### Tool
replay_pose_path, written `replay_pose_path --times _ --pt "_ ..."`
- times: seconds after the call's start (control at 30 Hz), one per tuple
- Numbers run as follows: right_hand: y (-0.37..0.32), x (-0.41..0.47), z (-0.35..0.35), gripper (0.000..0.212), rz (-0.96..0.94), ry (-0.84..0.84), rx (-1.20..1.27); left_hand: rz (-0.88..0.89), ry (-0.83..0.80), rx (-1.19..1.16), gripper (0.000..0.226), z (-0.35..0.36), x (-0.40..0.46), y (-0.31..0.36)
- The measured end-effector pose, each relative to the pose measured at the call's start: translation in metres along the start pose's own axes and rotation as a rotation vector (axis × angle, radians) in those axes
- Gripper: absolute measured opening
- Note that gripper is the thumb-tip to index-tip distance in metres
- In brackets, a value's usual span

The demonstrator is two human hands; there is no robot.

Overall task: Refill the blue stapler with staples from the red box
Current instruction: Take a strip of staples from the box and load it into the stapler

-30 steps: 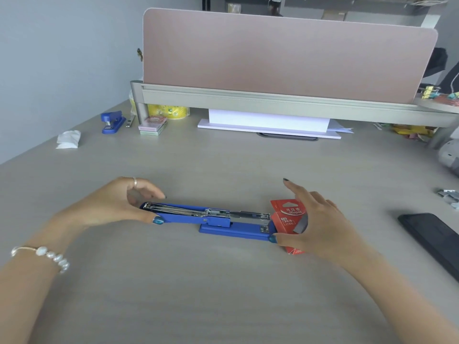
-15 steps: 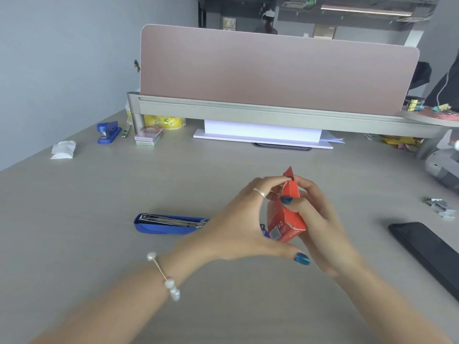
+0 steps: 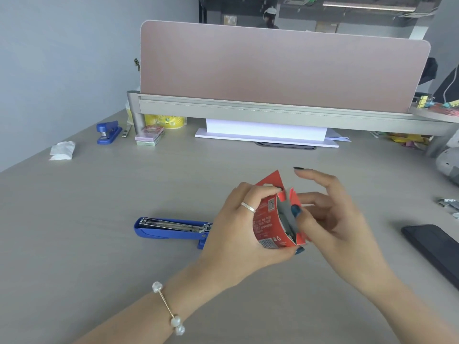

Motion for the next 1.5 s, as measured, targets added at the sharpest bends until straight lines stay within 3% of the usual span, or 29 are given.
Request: replay_pose_path --times 0.17,0.3,0.7,0.87,1.1,1.33,1.5 --pt "-0.014 0.002 0.004 0.035 -0.223 -0.154 -0.294 0.024 0.039 0.003 0.067 -0.002 -0.001 0.001" --pt "-0.02 0.002 -0.001 0.025 -0.309 -0.173 -0.424 0.059 0.025 0.013 0.064 0.001 -0.004 0.003" --pt "-0.017 -0.006 -0.001 0.022 -0.248 -0.378 -0.786 0.231 0.03 0.188 0.065 0.011 -0.01 0.01" --pt "-0.003 -0.012 -0.004 0.023 -0.094 -0.502 -0.707 0.263 -0.02 0.261 0.064 0.019 -0.013 0.01" --pt "-0.013 -0.006 -0.005 0.007 -0.122 -0.374 -0.683 0.23 0.005 0.233 0.064 0.014 -0.01 0.01" --pt "-0.021 -0.001 -0.014 0.015 -0.127 -0.25 -0.487 0.116 -0.013 0.153 0.069 0.008 -0.005 0.001" --pt "-0.024 0.006 -0.029 0.009 -0.061 -0.033 -0.205 0.035 -0.032 0.092 0.07 0.005 -0.004 -0.003"
Point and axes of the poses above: each hand's wrist, its own x-axis towards the middle knuckle, its own z-axis out of the palm, y = z × x, the point moved 8 cm from there along x, towards the middle knuckle, and after that the axes turned 11 degrees about -z, right-handed, at the moved point
